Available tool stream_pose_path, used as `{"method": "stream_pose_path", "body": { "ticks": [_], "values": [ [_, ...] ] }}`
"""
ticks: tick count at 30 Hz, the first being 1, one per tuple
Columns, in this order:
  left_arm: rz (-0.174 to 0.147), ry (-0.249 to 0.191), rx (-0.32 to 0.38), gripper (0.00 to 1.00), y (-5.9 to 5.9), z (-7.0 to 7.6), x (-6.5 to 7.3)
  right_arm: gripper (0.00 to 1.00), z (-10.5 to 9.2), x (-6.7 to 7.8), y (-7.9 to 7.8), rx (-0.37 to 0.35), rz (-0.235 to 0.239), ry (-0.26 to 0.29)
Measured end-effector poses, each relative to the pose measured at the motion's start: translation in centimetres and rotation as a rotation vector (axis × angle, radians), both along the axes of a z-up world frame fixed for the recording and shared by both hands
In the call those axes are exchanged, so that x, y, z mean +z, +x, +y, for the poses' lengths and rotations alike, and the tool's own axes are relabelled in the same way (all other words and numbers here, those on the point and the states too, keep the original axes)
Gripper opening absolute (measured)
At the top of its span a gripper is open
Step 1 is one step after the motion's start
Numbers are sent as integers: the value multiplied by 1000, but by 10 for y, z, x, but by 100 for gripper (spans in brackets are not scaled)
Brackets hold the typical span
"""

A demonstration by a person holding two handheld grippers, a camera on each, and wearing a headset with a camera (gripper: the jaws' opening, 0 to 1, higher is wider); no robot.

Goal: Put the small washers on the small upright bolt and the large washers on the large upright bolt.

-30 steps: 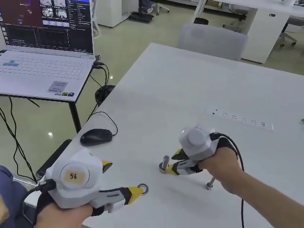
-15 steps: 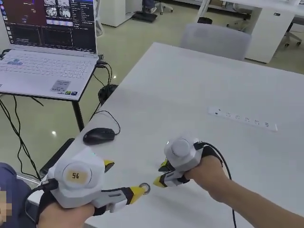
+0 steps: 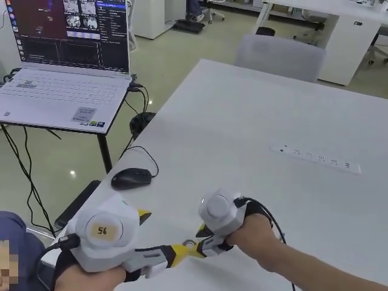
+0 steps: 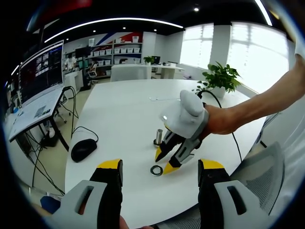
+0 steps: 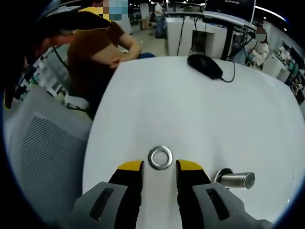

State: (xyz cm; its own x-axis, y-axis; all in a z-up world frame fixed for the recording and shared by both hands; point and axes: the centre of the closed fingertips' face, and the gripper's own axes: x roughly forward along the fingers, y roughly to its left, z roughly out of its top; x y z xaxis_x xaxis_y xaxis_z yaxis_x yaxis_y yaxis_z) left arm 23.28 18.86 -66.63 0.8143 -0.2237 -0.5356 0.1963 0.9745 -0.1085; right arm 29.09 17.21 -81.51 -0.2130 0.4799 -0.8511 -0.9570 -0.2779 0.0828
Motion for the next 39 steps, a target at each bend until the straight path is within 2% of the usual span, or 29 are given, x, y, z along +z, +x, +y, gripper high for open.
{"method": "stream_pose_path", "body": {
  "ticks": [10, 25, 32, 39],
  "values": [
    [-1, -3, 4, 63, -1, 4, 0, 30, 2, -10, -5, 12, -9, -22],
    [-2, -7, 7, 63, -2, 3, -1, 26, 3, -10, -1, 48, -92, -11],
    [-3, -3, 1, 63, -2, 0, 0, 23, 3, -10, -1, 20, -90, -11],
    [-2, -2, 15, 63, -5, 6, 0, 24, -6, -10, -1, 20, -85, -13]
  ]
}}
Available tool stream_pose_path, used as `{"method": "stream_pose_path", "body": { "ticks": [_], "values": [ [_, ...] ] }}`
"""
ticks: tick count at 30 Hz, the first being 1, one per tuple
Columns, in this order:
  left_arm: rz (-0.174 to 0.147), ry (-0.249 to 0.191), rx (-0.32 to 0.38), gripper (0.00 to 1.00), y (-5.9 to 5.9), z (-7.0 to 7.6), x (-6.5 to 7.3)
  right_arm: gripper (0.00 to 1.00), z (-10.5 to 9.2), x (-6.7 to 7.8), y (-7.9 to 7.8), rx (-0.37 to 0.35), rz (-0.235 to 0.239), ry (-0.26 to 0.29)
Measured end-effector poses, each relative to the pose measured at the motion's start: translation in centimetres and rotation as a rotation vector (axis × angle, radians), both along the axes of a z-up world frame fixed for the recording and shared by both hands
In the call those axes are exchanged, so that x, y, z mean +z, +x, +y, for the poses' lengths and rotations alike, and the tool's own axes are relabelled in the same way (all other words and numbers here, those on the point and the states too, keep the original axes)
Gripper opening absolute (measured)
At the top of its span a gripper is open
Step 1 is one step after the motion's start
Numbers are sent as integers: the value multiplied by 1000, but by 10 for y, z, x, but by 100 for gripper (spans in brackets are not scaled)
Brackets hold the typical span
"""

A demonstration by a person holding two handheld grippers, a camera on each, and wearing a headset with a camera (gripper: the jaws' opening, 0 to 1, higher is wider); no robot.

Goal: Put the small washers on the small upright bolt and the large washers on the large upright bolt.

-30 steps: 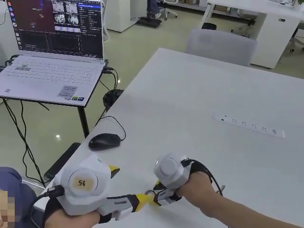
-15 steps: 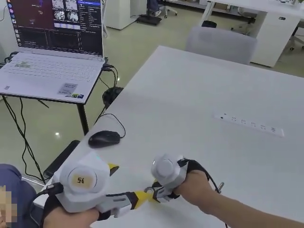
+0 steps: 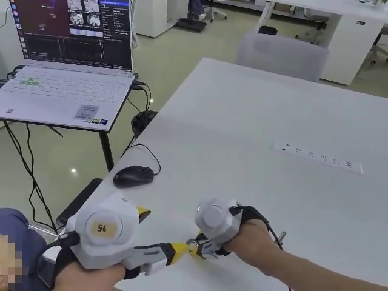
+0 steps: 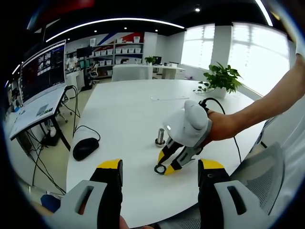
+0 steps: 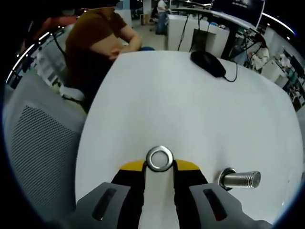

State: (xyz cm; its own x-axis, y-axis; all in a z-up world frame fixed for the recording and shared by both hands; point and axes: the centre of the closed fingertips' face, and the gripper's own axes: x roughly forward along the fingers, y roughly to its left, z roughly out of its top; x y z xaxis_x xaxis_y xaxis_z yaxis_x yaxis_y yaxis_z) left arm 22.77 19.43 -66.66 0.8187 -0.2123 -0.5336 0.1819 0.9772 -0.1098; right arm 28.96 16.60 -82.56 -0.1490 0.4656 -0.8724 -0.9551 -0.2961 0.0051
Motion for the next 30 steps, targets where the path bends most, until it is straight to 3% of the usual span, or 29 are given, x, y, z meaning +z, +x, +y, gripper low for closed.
{"method": "stream_pose_path", "body": {
  "ticks": [5, 17, 30],
  "values": [
    [5, -3, 0, 63, -1, -1, -3, 25, -1, 0, -1, 78, -13, -9],
    [3, -4, -2, 63, 0, -2, -1, 29, 2, 0, -4, 85, -14, -14],
    [0, -1, -3, 63, 1, 0, 0, 24, 1, 0, -5, 62, -14, -8]
  ]
}}
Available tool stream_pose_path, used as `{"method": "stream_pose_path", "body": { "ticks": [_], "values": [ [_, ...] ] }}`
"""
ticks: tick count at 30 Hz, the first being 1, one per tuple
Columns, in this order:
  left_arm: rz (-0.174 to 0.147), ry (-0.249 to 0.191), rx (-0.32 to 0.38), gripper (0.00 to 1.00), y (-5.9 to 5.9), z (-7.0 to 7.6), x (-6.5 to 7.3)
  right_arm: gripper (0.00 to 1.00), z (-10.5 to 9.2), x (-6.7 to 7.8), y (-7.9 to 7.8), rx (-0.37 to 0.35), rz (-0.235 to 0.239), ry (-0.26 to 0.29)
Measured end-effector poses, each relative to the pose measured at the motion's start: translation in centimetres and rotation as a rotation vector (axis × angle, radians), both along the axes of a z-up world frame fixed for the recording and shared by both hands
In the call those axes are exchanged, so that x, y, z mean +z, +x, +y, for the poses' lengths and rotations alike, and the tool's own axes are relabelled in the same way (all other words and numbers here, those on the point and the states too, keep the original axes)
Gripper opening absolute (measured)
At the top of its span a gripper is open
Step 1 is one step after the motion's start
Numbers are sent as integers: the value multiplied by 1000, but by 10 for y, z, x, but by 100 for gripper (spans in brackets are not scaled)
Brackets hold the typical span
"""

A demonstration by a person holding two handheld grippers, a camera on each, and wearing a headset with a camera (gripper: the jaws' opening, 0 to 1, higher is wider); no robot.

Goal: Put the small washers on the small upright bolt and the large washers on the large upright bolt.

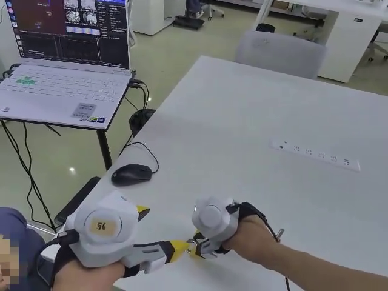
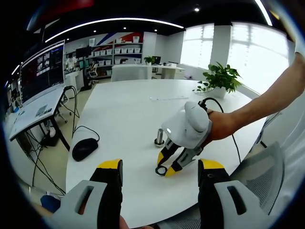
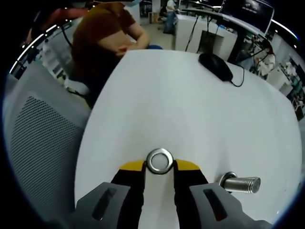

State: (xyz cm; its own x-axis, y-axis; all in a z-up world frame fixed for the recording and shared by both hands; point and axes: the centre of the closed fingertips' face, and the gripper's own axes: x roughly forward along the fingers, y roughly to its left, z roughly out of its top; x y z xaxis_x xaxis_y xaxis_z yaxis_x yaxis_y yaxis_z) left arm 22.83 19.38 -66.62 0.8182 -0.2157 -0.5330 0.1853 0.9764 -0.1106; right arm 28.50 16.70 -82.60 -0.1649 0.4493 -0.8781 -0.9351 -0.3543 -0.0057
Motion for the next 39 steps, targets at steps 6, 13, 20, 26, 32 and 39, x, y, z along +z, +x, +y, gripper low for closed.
{"method": "stream_pose_path", "body": {
  "ticks": [6, 13, 20, 26, 32, 39],
  "values": [
    [5, -1, 11, 63, -3, 3, -1, 23, -5, 4, 1, -27, 16, 22],
    [0, 0, 2, 63, 0, -1, 1, 23, -7, 18, 7, -67, 21, 63],
    [-3, 4, -7, 63, 4, -2, 2, 23, -12, 44, 21, -102, -10, 116],
    [-4, 1, -11, 63, 5, -4, 2, 23, -17, 70, 45, -140, -50, 154],
    [-4, 0, -18, 63, 6, -6, 2, 23, -17, 86, 70, -173, -79, 175],
    [-3, -3, -12, 63, 6, -5, 1, 23, -13, 91, 93, -205, -93, 175]
  ]
}}
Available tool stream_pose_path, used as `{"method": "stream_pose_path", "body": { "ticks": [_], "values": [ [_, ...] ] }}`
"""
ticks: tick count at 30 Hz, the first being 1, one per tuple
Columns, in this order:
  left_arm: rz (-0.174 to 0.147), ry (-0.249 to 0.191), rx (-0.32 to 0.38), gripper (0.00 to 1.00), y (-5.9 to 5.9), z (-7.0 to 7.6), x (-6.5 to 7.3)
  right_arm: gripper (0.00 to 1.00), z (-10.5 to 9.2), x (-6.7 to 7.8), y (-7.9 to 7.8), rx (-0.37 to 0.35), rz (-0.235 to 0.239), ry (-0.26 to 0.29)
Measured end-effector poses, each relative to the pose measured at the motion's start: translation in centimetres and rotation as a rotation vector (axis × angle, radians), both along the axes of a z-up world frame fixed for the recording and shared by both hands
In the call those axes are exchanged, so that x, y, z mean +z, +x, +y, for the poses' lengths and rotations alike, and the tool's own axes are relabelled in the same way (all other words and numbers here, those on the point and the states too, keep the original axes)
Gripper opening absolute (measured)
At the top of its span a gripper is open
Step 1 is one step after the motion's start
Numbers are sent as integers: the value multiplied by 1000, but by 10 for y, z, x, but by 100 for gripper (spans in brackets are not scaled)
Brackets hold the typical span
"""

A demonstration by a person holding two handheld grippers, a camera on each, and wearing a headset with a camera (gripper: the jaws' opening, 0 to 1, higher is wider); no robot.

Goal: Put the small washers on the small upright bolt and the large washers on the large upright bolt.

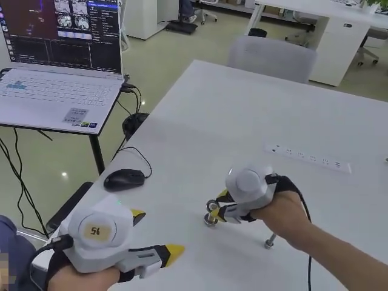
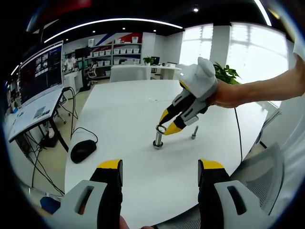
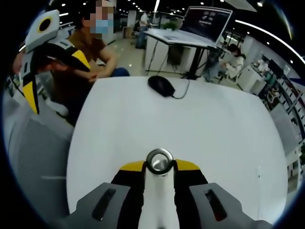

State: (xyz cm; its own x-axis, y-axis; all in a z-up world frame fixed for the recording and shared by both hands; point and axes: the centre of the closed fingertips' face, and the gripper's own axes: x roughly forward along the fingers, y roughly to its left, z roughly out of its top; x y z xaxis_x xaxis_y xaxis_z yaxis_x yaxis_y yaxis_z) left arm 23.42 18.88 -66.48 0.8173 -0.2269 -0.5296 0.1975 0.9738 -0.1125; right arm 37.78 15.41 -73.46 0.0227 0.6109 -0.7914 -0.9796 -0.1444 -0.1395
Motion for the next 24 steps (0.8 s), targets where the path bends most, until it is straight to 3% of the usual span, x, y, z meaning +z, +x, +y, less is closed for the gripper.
{"method": "stream_pose_path", "body": {
  "ticks": [14, 24],
  "values": [
    [7, 2, 10, 63, -2, 4, -1, 24, 0, -20, 9, -12, 34, -57],
    [8, 0, 14, 63, -3, 5, -2, 24, 1, -25, 10, -19, 48, -75]
  ]
}}
